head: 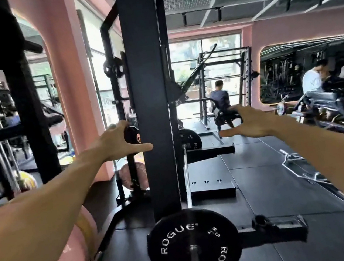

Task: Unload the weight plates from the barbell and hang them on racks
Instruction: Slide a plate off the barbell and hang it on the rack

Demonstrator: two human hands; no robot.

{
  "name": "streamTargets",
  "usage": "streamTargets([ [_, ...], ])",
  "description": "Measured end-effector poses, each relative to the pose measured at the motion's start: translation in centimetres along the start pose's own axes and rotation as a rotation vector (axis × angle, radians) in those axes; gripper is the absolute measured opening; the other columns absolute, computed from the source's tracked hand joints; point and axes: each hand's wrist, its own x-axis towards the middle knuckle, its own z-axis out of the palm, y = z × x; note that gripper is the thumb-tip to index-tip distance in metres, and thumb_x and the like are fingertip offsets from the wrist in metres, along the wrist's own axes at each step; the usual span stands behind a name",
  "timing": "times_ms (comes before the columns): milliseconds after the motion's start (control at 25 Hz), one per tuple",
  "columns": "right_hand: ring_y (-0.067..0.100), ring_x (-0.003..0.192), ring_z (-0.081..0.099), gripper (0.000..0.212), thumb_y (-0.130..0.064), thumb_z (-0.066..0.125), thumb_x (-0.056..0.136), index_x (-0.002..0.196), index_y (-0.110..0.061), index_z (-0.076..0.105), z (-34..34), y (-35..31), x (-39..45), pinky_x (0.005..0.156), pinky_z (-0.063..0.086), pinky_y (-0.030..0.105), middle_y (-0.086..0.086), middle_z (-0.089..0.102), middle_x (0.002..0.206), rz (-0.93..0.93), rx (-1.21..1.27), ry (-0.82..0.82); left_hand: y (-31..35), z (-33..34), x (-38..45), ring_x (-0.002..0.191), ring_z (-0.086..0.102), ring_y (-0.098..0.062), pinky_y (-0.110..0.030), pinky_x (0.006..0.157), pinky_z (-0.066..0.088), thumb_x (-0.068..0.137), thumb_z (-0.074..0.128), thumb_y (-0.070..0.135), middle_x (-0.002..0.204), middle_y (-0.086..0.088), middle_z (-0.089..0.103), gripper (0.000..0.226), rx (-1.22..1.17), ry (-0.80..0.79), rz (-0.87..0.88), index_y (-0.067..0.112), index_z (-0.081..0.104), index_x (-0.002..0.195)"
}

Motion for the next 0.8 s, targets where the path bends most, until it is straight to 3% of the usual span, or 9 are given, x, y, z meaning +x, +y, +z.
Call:
streamTargets([
  [80,0.032,0.134,0.039,0.118,-0.078,0.070,0.057,0.151,-0.028,0.021,3.7,2.0,0.8,0.111,0.034,0.049,0.008,0.032,0.153,0.012,0.027,-0.001,-1.0,3.9,0.2,0.132,0.044,-0.032,-0.044,0.107,0.037,0.060,0.070,0.079,0.147,-0.012,0.038,0.112,-0.008,0.001,-0.004,0.024,0.029,0.149],
  [320,0.030,0.141,0.030,0.119,-0.077,0.072,0.055,0.151,-0.031,0.021,19.5,9.3,2.1,0.114,0.029,0.049,0.006,0.024,0.157,0.047,0.107,-0.011,-9.0,19.6,-0.9,0.137,0.038,-0.030,-0.044,0.110,0.035,0.055,0.070,0.080,0.154,-0.011,0.033,0.121,-0.016,-0.010,-0.048,0.019,0.027,0.151],
  [520,0.030,0.141,0.029,0.118,-0.077,0.072,0.055,0.151,-0.033,0.019,32.5,15.0,2.5,0.115,0.027,0.048,0.005,0.022,0.157,0.085,0.092,-0.041,-14.6,32.1,-1.4,0.116,0.048,-0.019,-0.032,0.094,0.042,0.051,0.075,0.078,0.148,-0.007,0.039,0.126,-0.048,-0.053,-0.094,0.017,0.027,0.149],
  [600,0.029,0.142,0.028,0.119,-0.075,0.074,0.055,0.151,-0.032,0.017,37.5,17.4,2.6,0.115,0.026,0.049,0.004,0.021,0.157,0.116,0.098,-0.071,-16.9,36.9,-0.7,0.127,0.048,-0.023,-0.036,0.106,0.040,0.042,0.073,0.087,0.148,-0.006,0.042,0.135,-0.051,-0.072,-0.118,0.017,0.029,0.148],
  [720,0.028,0.144,0.024,0.123,-0.069,0.079,0.056,0.151,-0.028,0.013,43.6,20.4,3.0,0.117,0.025,0.046,0.004,0.016,0.159,0.153,0.142,-0.048,-20.0,43.5,0.1,0.121,0.054,-0.021,-0.040,0.107,0.043,0.034,0.076,0.087,0.134,0.002,0.054,0.128,-0.131,-0.086,-0.121,0.020,0.042,0.138],
  [800,0.027,0.141,0.030,0.128,-0.065,0.084,0.051,0.151,-0.027,0.014,47.6,21.6,3.6,0.115,0.029,0.044,0.003,0.024,0.156,0.188,0.205,-0.015,-21.8,47.6,0.6,0.129,0.048,-0.020,-0.038,0.111,0.039,0.036,0.081,0.081,0.137,0.002,0.050,0.133,-0.185,-0.102,-0.143,0.021,0.034,0.145],
])
